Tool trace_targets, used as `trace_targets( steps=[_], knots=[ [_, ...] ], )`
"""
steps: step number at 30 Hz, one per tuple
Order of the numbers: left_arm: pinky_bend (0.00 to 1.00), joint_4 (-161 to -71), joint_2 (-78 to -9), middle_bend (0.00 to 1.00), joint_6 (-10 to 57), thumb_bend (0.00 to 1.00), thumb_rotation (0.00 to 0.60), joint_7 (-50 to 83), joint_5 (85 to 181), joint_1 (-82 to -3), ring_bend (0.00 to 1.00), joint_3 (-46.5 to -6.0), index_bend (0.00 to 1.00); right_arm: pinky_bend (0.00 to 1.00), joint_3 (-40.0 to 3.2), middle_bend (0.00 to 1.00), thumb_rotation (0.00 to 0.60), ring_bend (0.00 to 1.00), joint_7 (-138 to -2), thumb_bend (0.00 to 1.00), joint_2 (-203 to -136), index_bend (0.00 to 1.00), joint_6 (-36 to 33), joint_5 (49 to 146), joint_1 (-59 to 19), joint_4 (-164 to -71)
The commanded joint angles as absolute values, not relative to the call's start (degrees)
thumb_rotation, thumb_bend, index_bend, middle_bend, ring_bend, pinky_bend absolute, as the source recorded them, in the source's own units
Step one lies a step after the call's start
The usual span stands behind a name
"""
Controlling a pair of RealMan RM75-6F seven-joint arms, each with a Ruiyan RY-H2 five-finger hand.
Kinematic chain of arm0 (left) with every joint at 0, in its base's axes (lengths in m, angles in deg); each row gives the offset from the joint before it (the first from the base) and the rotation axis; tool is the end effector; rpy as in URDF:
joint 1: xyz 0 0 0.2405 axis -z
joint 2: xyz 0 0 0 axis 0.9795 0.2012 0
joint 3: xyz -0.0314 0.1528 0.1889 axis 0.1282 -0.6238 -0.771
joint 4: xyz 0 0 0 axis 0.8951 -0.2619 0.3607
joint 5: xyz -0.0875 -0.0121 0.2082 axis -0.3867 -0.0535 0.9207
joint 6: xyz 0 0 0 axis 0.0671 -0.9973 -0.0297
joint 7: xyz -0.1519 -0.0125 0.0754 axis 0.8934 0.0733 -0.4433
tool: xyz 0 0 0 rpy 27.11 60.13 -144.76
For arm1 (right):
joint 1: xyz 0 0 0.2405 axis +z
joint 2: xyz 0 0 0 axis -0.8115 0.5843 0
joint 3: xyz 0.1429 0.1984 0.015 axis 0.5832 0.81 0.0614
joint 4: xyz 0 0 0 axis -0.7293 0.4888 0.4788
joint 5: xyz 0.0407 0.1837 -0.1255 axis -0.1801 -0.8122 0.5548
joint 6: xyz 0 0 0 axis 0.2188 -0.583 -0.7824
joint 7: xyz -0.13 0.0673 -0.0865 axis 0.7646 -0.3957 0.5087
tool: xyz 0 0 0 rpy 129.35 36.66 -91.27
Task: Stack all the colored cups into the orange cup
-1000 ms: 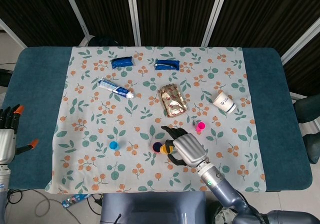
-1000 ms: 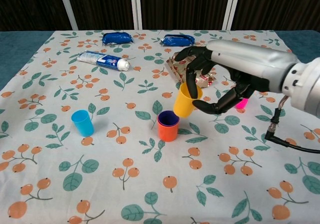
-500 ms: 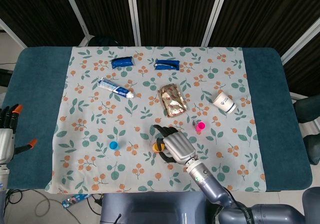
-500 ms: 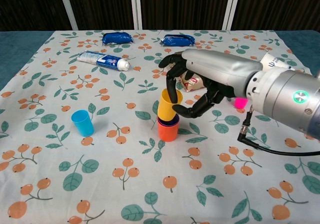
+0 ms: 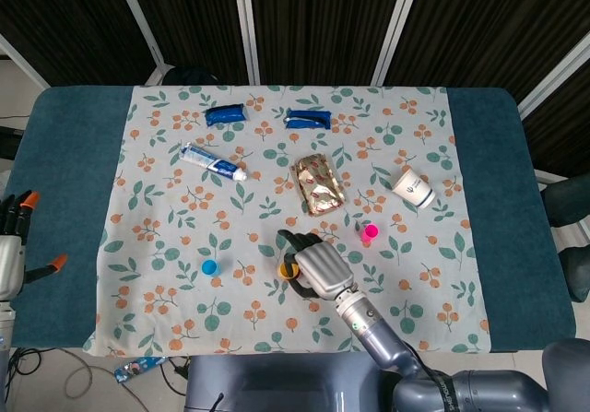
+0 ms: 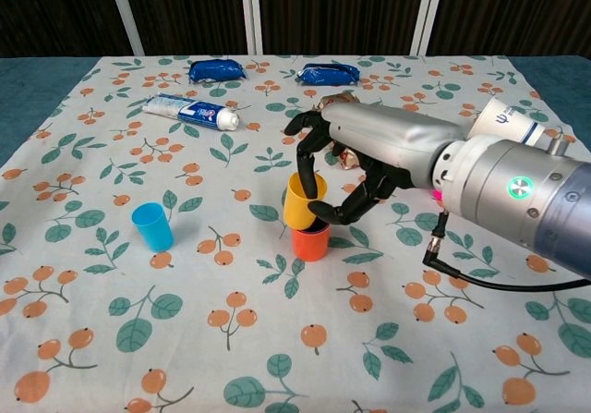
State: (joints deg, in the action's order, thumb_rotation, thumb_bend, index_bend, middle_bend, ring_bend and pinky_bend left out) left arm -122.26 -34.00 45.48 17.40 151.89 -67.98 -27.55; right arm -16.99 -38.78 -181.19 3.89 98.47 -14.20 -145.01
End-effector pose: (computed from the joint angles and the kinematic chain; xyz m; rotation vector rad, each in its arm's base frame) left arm -0.3240 0.2561 0.1342 -1.2819 -0.7873 -0.9456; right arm -0.0443 -0.2880 -0.0676 1.9698 -1.0774 1.1236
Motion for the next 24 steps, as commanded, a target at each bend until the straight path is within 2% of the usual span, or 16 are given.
trace_targets(
  steps=[1,16,17,20,22,24],
  knots=[
    [0.03,-122.2,-33.9,0.04,45.4,0.07,0.600,17.5,151.9,-68.0,0.00,-27.5,0.04,0.23,-16.9,0.12,0.600,0.20,-38.7,0.55,-181.5,0.73,3.9,98.1,-13.9,-144.5],
    [0.03,-122.2,-33.9,0.04,45.3,0.07,0.600,17.4,152.1,-68.2,0.00,-27.3,0.04,0.23,-18.0,0.12,0.600,0.20,-39.7,0.55,-180.1,0.72,4.0,97.2,-13.8,-144.2],
    [0.03,-122.2,-33.9,0.04,45.3,0.07,0.600,17.3,152.1,-68.2,0.00,-27.3,0.04,0.24,-18.3,0.12,0.600,0.20,-39.7,0.55,-179.9,0.69,4.2,97.1,-13.8,-144.1],
    [0.03,-122.3,-34.0,0.04,45.4,0.07,0.600,17.2,152.2,-68.2,0.00,-27.3,0.04,0.25,-19.1,0.12,0.600,0.17,-39.3,0.55,-179.2,0.46,5.1,96.6,-13.7,-144.2],
    [0.03,-122.3,-34.0,0.04,45.4,0.07,0.600,17.1,152.2,-68.2,0.00,-27.3,0.04,0.21,-19.5,0.10,0.600,0.14,-38.8,0.55,-178.6,0.29,6.1,95.8,-13.3,-144.4],
    [0.03,-122.3,-34.0,0.04,45.4,0.07,0.600,17.1,152.2,-68.3,0.00,-27.2,0.04,0.21,-19.5,0.08,0.600,0.14,-38.3,0.55,-177.8,0.19,6.9,94.6,-12.9,-145.0]
  ],
)
